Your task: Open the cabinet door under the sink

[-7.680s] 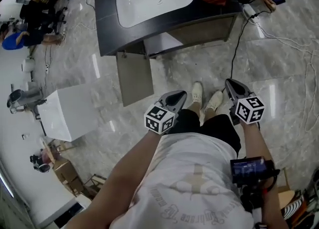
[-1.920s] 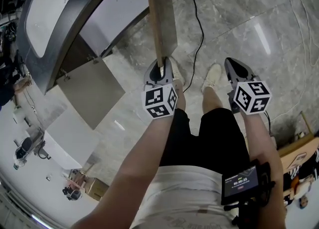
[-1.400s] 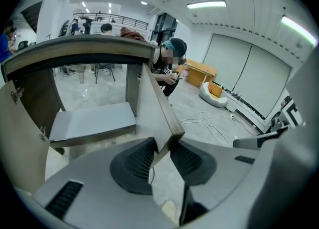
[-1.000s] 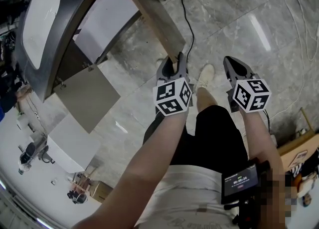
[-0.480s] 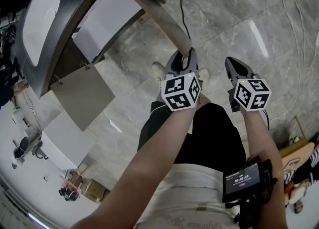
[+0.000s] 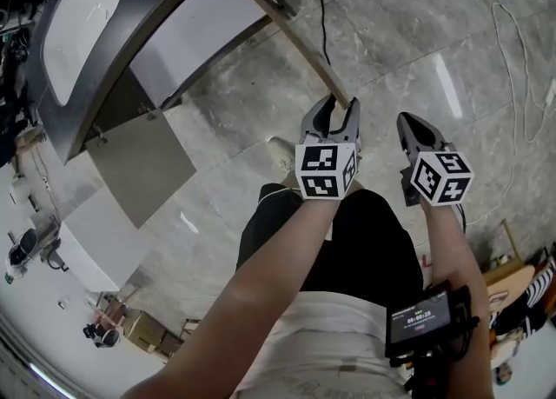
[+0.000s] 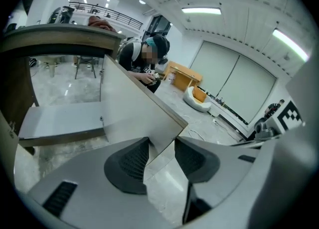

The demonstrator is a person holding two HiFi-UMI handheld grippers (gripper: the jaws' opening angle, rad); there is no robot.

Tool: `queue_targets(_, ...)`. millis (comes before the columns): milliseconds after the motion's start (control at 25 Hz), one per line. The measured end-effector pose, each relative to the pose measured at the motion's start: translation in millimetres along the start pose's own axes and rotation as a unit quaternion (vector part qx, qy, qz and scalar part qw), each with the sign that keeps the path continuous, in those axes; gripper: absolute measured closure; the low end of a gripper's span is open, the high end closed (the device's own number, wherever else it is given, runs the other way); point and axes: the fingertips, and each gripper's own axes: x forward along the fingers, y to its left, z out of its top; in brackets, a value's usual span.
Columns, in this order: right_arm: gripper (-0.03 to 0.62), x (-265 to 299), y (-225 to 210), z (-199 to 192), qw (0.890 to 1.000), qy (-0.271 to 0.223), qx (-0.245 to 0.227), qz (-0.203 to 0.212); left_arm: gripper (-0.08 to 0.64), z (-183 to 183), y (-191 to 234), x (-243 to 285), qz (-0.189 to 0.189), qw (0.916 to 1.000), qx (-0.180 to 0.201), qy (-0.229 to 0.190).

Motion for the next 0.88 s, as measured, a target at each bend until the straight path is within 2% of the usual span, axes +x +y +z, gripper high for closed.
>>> queue_targets(240,0.577,5,23,1,0.999,0.008,-0.045,0.007,0.393,-6,-5,-5,-0.084,0.9953,0.043,0.019)
queue_targets(440,0.577,1,49,17,0.999,-0.013,-0.052,-0.008,0.393,-13,15,-39,-0.125,0.9898,0.065,0.02)
queue_targets(520,0.577,-2,64,27,0.998,-0.017,-0.064,-0.009,0.393,-10,27,-58,-0.129,0.9884,0.079,0.015)
queue_targets(600,0.577,-7,80,39,0.996,-0.018,-0.083,-0.009,0.393,-4,40,-80,-0.127,0.9889,0.077,0.005)
queue_targets(880,0.577,-10,159,59,0.991,-0.012,-0.137,0.008,0.393,7,114,-170,-0.085,0.9953,0.023,-0.038)
